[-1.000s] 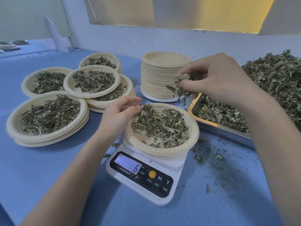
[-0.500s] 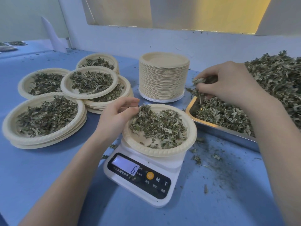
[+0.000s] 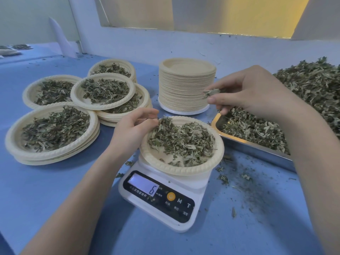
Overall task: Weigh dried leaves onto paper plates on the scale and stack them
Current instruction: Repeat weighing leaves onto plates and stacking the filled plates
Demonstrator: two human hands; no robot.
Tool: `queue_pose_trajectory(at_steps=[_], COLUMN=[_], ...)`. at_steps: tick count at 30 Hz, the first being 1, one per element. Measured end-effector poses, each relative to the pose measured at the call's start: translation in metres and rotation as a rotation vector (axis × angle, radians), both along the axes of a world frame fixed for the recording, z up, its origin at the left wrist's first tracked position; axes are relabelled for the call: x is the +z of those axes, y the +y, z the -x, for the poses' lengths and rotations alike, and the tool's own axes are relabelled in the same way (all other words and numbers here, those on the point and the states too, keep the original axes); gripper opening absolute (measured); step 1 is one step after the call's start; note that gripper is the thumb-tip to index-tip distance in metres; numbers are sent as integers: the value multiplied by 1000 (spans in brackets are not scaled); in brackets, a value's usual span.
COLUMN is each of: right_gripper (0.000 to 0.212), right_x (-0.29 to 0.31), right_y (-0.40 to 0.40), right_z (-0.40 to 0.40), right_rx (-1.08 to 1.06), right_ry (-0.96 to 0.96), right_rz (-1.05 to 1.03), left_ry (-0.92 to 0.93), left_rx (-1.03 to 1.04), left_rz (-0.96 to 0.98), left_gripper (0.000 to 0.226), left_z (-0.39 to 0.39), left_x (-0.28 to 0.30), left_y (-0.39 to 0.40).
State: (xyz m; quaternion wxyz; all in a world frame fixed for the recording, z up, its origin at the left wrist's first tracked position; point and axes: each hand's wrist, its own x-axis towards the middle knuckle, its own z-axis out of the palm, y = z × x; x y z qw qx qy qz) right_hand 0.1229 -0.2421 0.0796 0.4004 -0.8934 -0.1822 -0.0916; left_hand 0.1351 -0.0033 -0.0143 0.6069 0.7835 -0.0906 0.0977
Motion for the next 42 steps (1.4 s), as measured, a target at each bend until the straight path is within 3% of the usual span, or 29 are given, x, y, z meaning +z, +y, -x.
queue_pose_trajectory(at_steps=[4, 42], right_gripper=[19, 16], right_x=[-3, -8], right_y=[-4, 7], right_z=[-3, -5], right_rx=[-40, 46], right_ry=[27, 85], right_rz=[27, 151], left_ry=[-6, -12], left_rx=[14, 19], left_rz=[-6, -11], left_gripper=[23, 24], left_z=[-2, -3], left_x=[-1, -3], left_y=[1, 1])
